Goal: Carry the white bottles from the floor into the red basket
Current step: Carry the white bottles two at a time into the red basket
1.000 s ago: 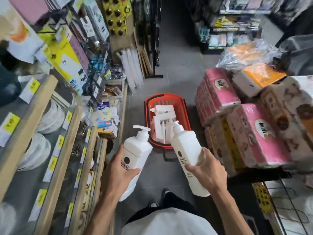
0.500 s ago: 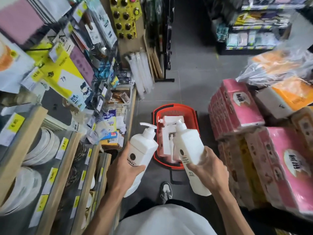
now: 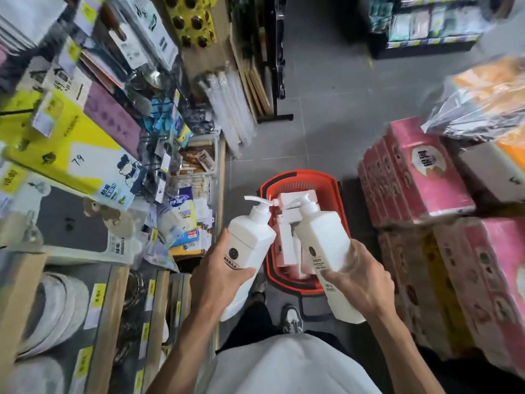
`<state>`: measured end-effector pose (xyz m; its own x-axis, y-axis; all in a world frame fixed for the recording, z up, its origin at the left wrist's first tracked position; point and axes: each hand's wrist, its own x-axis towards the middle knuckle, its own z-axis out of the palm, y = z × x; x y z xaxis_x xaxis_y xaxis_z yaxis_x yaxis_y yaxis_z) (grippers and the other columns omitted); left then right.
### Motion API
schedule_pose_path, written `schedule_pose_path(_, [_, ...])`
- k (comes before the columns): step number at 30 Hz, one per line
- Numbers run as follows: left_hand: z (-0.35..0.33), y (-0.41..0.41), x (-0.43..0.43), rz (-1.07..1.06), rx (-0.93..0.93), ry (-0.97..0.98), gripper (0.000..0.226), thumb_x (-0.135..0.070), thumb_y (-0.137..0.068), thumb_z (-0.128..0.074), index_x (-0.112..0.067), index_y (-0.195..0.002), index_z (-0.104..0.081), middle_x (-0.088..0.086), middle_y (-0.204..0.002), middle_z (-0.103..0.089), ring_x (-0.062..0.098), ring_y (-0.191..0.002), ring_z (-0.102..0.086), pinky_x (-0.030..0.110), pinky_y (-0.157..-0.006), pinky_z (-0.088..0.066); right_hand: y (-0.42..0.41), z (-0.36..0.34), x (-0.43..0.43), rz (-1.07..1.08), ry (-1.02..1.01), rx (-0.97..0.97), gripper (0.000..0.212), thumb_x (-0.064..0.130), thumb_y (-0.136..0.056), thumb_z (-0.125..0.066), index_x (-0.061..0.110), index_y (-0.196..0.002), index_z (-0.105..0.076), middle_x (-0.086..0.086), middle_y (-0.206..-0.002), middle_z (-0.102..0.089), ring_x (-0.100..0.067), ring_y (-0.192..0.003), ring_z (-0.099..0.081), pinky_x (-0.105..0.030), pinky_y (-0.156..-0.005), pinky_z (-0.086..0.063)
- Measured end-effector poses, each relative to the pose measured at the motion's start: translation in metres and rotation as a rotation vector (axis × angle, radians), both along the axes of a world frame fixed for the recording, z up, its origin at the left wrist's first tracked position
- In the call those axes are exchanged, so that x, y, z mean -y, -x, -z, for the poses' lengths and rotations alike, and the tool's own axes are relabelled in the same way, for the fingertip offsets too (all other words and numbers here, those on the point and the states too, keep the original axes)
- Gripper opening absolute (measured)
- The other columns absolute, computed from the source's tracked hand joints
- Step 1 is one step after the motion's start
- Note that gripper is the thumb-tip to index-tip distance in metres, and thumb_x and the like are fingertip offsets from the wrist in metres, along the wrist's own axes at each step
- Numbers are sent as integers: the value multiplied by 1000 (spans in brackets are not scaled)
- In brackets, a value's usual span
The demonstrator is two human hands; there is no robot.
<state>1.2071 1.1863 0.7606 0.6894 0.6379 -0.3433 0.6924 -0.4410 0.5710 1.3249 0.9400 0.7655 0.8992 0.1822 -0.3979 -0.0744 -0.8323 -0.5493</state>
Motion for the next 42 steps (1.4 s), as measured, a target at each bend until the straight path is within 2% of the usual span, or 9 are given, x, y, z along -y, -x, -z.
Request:
schedule_pose_path(6, [18, -56, -56, 81, -39, 33, 103, -43, -64, -87, -40, -151, -33, -11, -119, -65, 13, -95, -58, 32, -78, -50, -35, 16, -43, 67, 43, -27, 60, 46, -65, -82, 37, -110, -44, 16, -93, -59, -21, -84, -63, -37, -74, -47])
schedule_pose_path(11, [38, -113, -106, 169, -129, -4, 104, -43, -67, -87, -37, -154, -30, -7, -139, -57, 23, -117, -57, 37, -90, -47, -67, 32, -77, 157, -6, -78, 60, 43, -67, -84, 31, -114, -47, 13, -95, -61, -20, -85, -63, -37, -73, -46])
schedule_pose_path(14, [52, -143, -129, 216, -144, 0, 103, -41, -66, -87, -39, -152, -31, -5, -135, -59, 25, -115, -57, 41, -89, -50, -80, 44, -86, 236, -52, -95, 70, 46, -65, -84, 32, -123, -49, 14, -97, -62, -19, -88, -63, -39, -79, -50])
schedule_pose_path(19, [86, -191, -145, 279, -193, -36, 104, -39, -70, -86, -36, -155, -26, -1, -137, -58, 28, -119, -56, 38, -85, -45, -99, 80, -92, 418, -111, -109, 79, 32, -70, -89, 28, -136, -46, 29, -98, -55, 4, -88, -57, -35, -84, -50])
schedule_pose_path(26, [168, -248, -119, 344, -223, 16, 101, -44, -67, -85, -39, -152, -30, -2, -125, -65, 29, -108, -61, 35, -77, -45, -112, 159, -78, 619, -125, -174, 90, 44, -64, -85, 27, -140, -41, 27, -104, -53, -8, -101, -58, -39, -90, -49])
schedule_pose_path(30, [236, -276, -92, 349, -195, 142, 80, -49, -56, -82, -38, -125, -45, -6, -100, -67, 27, -90, -65, 44, -74, -56, -118, 221, -65, 654, -66, -251, 94, 45, -64, -87, 27, -143, -39, 23, -105, -51, -13, -108, -55, -41, -95, -50])
schedule_pose_path(36, [323, -317, -49, 476, -268, 118, 90, -46, -60, -86, -26, -133, -37, -4, -120, -63, 30, -102, -64, 46, -83, -54, -139, 322, -46, 667, -13, -323, 91, 30, -71, -89, 21, -146, -38, 23, -100, -52, -10, -105, -53, -42, -99, -48])
schedule_pose_path(40, [383, -328, -29, 514, -367, 113, 92, -45, -64, -86, -22, -136, -33, -7, -112, -58, 30, -102, -63, 37, -80, -49, -151, 386, -38, 649, 22, -351, 91, 36, -68, -89, 25, -144, -39, 5, -126, -59, -12, -105, -54, -35, -89, -46])
schedule_pose_path(42, [409, -335, -22, 527, -419, 120, 92, -44, -64, -86, -22, -137, -33, -1, -120, -60, 30, -105, -62, 36, -79, -45, -158, 413, -36, 643, 13, -354, 89, 35, -69, -90, 23, -142, -41, 7, -122, -59, -10, -102, -55, -32, -87, -47])
